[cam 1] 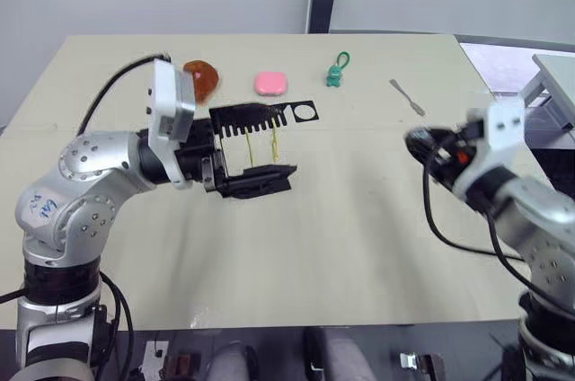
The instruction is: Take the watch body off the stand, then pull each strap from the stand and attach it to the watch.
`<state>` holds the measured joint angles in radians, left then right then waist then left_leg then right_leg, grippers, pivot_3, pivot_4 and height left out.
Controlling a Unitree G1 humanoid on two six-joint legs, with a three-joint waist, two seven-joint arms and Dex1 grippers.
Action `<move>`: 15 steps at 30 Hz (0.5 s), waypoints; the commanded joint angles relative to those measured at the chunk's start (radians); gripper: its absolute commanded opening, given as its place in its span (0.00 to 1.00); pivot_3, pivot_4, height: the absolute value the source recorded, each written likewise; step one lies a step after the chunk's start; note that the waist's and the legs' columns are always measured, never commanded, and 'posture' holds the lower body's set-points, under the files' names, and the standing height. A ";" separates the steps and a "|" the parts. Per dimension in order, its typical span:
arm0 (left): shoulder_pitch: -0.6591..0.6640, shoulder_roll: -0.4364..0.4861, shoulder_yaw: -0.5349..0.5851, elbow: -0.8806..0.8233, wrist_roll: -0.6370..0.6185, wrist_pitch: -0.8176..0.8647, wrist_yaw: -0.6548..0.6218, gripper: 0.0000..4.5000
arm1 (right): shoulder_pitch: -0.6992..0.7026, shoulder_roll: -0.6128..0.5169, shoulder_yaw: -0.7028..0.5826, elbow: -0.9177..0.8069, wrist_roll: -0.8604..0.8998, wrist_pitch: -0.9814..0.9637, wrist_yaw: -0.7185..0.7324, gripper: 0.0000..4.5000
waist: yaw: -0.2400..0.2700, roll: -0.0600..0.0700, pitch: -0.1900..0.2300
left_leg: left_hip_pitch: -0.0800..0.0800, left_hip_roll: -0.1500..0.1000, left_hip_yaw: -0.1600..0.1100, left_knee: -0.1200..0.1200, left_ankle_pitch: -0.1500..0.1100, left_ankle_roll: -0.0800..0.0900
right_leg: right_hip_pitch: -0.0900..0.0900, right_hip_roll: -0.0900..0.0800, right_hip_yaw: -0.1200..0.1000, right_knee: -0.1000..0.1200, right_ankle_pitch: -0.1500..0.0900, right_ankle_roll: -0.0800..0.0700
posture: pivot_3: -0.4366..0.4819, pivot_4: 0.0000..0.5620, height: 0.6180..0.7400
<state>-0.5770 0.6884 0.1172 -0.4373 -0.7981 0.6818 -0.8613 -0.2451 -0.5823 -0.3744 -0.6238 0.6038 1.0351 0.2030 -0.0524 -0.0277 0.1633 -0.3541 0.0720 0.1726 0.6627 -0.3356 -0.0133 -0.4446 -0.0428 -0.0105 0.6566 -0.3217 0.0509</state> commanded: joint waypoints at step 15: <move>0.072 0.015 -0.098 0.017 0.127 -0.126 -0.132 1.00 | 0.211 0.116 0.073 0.275 -0.145 -0.414 0.128 0.36 | -0.001 0.001 0.000 | 0.001 0.000 0.002 0.000 0.000 -0.001 | 0.000 0.002 0.004 0.000 0.000 0.000 | 0.48 0.27 1.00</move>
<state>-0.5041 0.6885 0.0175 -0.4140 -0.6771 0.5770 -0.9795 -0.0313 -0.4578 -0.3087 -0.3459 0.4758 0.6642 0.3038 -0.0538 -0.0272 0.1636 -0.3530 0.0721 0.1745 0.6628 -0.3356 -0.0139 -0.4443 -0.0406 -0.0066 0.6568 -0.3215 0.0512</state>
